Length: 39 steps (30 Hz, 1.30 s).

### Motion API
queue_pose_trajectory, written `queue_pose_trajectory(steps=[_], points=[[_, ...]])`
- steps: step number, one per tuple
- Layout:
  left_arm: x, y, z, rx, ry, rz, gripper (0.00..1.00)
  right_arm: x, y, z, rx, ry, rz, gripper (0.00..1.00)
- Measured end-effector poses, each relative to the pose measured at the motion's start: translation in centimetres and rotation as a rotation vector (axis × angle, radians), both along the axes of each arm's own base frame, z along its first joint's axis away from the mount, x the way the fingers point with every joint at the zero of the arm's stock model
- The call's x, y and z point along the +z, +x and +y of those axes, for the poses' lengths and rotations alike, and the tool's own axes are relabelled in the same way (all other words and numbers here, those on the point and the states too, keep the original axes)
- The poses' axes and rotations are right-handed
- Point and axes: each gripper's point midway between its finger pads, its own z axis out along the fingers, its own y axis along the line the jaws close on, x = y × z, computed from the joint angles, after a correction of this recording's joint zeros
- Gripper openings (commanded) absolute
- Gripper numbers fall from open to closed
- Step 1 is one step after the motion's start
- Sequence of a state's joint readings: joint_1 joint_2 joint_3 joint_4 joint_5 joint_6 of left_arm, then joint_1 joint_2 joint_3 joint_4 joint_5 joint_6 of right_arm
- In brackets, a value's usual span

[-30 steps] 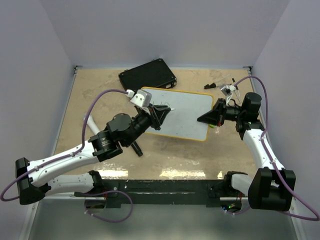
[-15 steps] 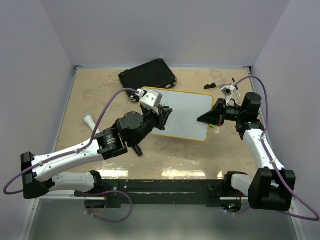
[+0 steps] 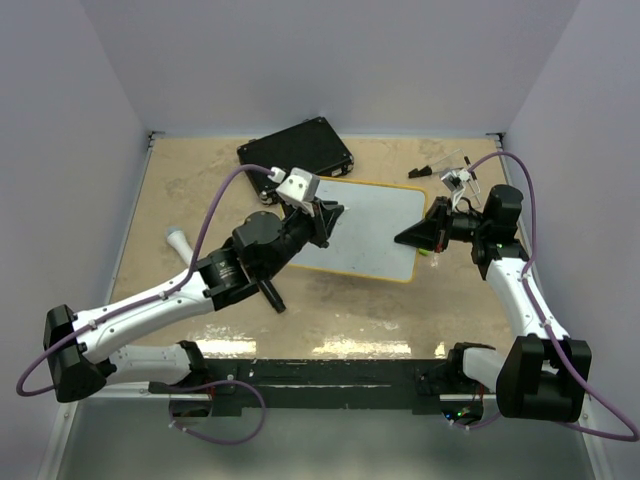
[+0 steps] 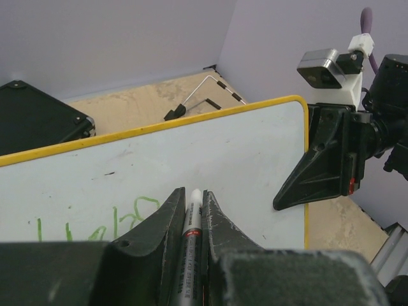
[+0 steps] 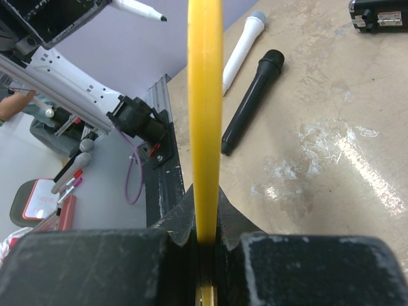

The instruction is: Write a sentence on the whiteboard

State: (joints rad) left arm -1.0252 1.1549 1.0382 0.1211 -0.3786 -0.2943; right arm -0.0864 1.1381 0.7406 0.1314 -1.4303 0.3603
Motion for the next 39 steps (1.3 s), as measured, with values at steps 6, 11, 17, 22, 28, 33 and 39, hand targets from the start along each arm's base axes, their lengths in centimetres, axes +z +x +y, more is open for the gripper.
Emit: queue_pose_trajectory(steps=[6, 11, 17, 22, 28, 33, 39], points=[[-0.7, 0.1, -1.0, -0.024, 0.009, 0.005, 0.0, 0.0, 0.0, 0.0, -0.001, 0.001, 0.005, 0.0], [-1.3, 0.4, -1.4, -0.025, 0.019, 0.009, 0.0, 0.0, 0.0, 0.0, -0.001, 0.003, 0.01, 0.0], [-2.4, 0.7, -1.9, -0.024, 0.046, 0.02, 0.0, 0.0, 0.0, 0.0, -0.003, 0.002, 0.011, 0.0], [-2.5, 0.9, -1.8, -0.02, 0.051, 0.02, 0.0, -0.1, 0.1, 0.0, -0.003, 0.003, 0.014, 0.0], [-2.5, 0.9, -1.8, -0.019, 0.058, 0.014, 0.0, -0.1, 0.2, 0.0, -0.004, 0.002, 0.011, 0.0], [-2.5, 1.1, -1.6, -0.013, 0.063, 0.01, 0.0, -0.1, 0.2, 0.0, -0.004, 0.002, 0.01, 0.0], [-2.7, 1.3, -1.6, -0.006, 0.068, 0.012, 0.0, -0.1, 0.2, 0.0, -0.008, 0.001, 0.011, 0.0]])
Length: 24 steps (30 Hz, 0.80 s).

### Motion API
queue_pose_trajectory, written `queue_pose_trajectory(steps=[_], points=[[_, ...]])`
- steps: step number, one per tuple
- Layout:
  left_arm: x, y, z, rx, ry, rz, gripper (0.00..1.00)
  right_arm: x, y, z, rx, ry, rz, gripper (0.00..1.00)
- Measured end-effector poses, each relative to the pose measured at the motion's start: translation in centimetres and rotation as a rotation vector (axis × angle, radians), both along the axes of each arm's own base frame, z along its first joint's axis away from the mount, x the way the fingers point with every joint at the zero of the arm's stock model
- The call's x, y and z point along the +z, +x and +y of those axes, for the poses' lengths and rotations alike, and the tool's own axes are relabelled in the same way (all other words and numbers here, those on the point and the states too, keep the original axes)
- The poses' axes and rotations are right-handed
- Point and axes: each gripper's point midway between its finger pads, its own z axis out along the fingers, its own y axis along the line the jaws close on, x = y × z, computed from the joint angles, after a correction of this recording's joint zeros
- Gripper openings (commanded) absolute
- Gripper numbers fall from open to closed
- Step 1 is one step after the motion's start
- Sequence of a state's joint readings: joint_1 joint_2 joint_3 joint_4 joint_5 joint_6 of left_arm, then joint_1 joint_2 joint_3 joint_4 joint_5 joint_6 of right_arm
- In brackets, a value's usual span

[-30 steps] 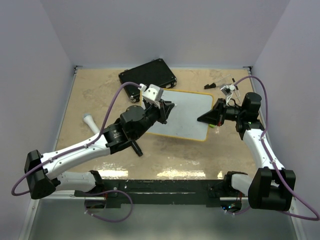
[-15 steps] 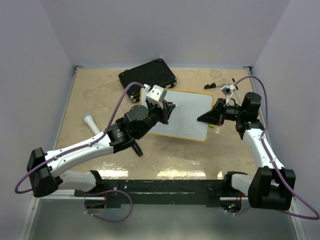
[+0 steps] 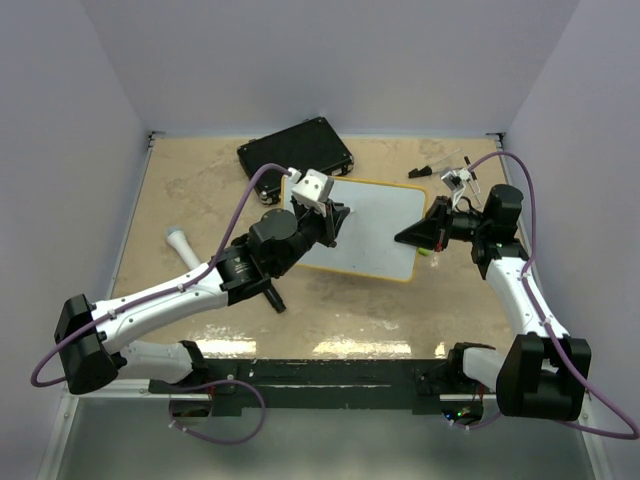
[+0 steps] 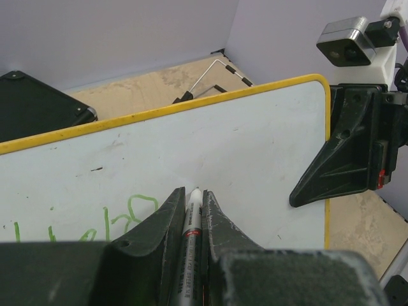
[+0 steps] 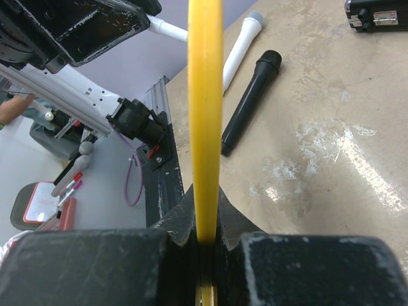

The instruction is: Write a sentence on the whiteboard

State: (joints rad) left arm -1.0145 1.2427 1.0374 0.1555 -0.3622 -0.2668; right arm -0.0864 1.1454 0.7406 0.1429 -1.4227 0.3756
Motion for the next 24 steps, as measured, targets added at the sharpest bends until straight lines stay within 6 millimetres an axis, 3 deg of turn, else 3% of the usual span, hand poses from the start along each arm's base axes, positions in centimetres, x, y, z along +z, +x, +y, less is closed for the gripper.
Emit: queue_pose_trajectory(steps=[9, 24], points=[[-0.3, 0.0, 0.0, -0.002, 0.007, 0.007, 0.0, 0.0, 0.0, 0.0, -0.001, 0.0, 0.0, 0.0], [-3.5, -1.1, 0.3, -0.036, 0.047, 0.076, 0.0, -0.3, 0.5, -0.1, -0.025, -0.006, 0.009, 0.0]])
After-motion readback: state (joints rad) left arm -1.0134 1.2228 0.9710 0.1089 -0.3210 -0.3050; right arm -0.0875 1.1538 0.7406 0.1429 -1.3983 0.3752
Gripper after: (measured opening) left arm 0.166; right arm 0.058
